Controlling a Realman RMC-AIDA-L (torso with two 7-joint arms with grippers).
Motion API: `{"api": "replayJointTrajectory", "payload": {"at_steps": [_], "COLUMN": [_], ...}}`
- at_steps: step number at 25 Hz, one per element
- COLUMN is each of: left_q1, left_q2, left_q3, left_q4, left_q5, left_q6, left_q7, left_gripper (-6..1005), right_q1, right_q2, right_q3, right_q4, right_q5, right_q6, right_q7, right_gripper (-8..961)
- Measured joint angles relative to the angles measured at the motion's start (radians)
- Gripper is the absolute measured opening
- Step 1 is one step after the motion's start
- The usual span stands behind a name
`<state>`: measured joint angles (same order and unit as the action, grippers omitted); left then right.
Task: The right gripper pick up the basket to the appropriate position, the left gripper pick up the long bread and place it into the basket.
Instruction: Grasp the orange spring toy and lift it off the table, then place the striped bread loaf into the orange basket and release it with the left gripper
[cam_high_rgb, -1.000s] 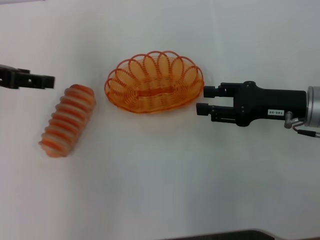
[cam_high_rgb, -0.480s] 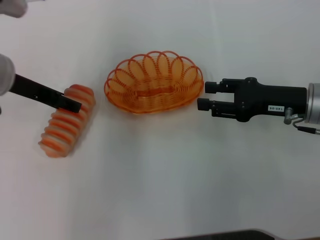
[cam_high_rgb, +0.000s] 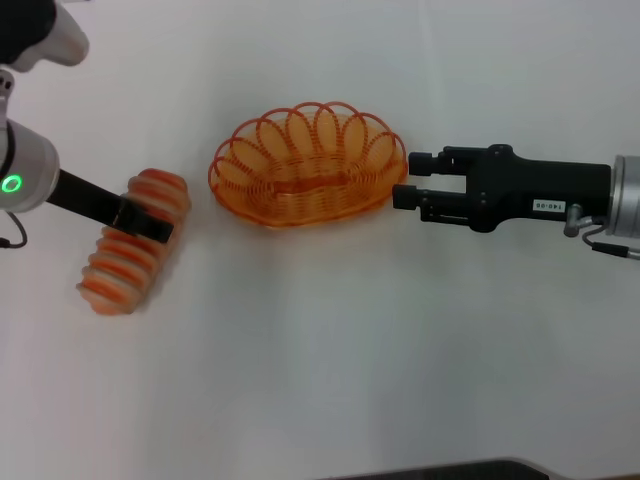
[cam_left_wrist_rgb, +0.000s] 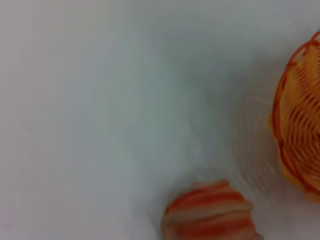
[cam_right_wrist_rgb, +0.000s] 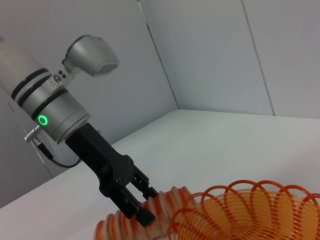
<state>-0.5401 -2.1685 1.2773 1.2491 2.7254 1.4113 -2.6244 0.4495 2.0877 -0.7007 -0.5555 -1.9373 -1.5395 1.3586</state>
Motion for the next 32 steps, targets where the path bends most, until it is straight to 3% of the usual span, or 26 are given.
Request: {"api": "replayJointTrajectory", "payload": {"at_steps": [18,27,32], "left_q1": [0.011,0.017,-0.021], "left_q2": [0.001,0.008,0.017], "left_q3": [-0.037,-0.235,-0.269], "left_q4": [0.034,0.082,0.088], "left_q5": [-0.021,-0.225,-0.358], "left_q6": [-0.015,-0.006,0.024], "left_q7": [0.02,0.202,0.334], "left_gripper": [524,445,408], "right_q1": [0.013,0.012,0.01], "right_q2": [-0.003,-0.002,-0.002], "right_q3": [0.001,0.003,0.018], "right_q4": [0.025,0.025,0.025], "right_q5": [0.0,0.0,0.001], "right_q6": [0.003,0.002,-0.001], "right_q7": [-0.003,-0.007,-0.007], "right_gripper": [626,626,626]}}
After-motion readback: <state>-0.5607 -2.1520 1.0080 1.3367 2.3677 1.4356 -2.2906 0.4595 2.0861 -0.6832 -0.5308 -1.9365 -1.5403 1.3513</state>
